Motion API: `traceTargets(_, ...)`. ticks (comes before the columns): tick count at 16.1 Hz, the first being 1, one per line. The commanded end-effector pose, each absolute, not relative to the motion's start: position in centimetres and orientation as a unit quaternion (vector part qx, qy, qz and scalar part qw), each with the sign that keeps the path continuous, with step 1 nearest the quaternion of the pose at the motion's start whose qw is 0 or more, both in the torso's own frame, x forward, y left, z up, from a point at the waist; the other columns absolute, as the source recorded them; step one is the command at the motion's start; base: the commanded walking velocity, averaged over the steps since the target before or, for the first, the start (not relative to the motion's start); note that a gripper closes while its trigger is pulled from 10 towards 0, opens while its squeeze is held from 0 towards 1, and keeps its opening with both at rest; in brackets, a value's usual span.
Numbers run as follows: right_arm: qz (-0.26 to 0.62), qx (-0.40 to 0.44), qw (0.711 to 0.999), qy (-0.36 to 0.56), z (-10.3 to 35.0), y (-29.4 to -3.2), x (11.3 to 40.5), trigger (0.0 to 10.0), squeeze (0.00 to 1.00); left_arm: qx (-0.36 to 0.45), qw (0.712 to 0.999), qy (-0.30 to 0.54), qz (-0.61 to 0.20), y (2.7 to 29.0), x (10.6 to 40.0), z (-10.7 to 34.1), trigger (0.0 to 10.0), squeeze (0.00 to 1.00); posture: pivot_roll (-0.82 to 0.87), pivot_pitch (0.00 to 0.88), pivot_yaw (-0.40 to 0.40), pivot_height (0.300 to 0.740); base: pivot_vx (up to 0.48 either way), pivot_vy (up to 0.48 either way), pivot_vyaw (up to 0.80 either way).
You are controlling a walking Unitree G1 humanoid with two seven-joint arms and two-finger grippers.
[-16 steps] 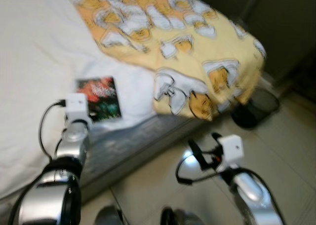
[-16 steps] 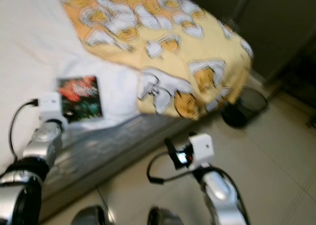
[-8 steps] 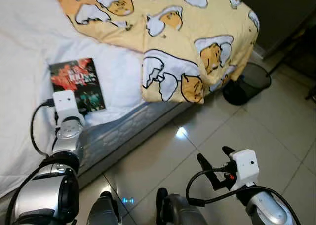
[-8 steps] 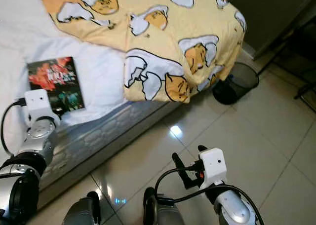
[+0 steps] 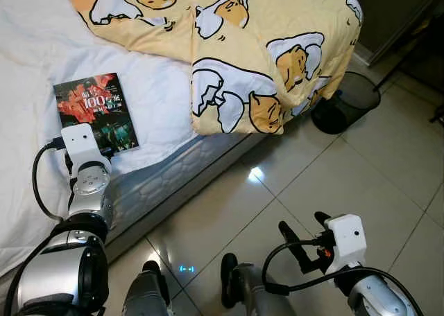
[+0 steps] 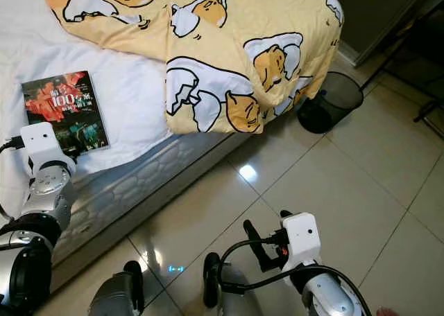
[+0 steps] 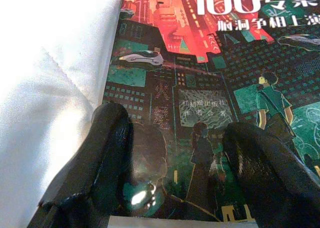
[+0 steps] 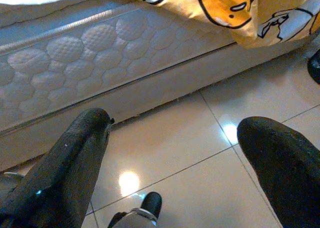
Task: Clean up the room
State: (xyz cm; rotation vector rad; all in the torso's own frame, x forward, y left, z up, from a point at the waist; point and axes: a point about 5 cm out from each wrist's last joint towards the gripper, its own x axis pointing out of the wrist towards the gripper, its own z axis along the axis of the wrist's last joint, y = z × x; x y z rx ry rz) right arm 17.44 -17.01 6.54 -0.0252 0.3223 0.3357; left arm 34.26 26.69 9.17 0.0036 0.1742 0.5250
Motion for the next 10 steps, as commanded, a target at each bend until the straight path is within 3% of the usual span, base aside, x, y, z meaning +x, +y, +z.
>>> traceTargets(1, 0.162, -0.01, 0.972, 0.169, 6.4, -17.1, 17.0, 10.0, 0.0, -0.012, 0.958, 0.121, 0.259, 26.5, 33.3, 7.4, 10.0, 0.0, -0.25, 0.326, -0.113, 0.74, 0.0, 0.0, 0.0)
traceTargets(4, 0.166, -0.003, 0.972, 0.169, 6.4, -17.0, 17.0, 10.0, 0.0, -0.035, 0.96, 0.112, 0.256, 26.1, 33.3, 7.3, 10.0, 0.0, -0.25, 0.328, -0.112, 0.74, 0.0, 0.0, 0.0)
traceTargets(5, 0.213, 0.019, 0.962, 0.167, 6.9, -16.1, 16.9, 10.0, 0.0, -0.07, 0.959, 0.095, 0.257, 26.1, 33.5, 7.8, 10.0, 0.0, -0.24, 0.327, -0.114, 0.74, 0.0, 0.0, 0.0)
traceTargets(10, 0.26, 0.039, 0.956, 0.131, 9.0, -15.5, 19.1, 10.0, 0.0, -0.169, 0.959, 0.043, 0.222, 26.0, 34.6, 10.1, 10.0, 0.0, -0.23, 0.321, -0.122, 0.74, 0.0, 0.0, 0.0)
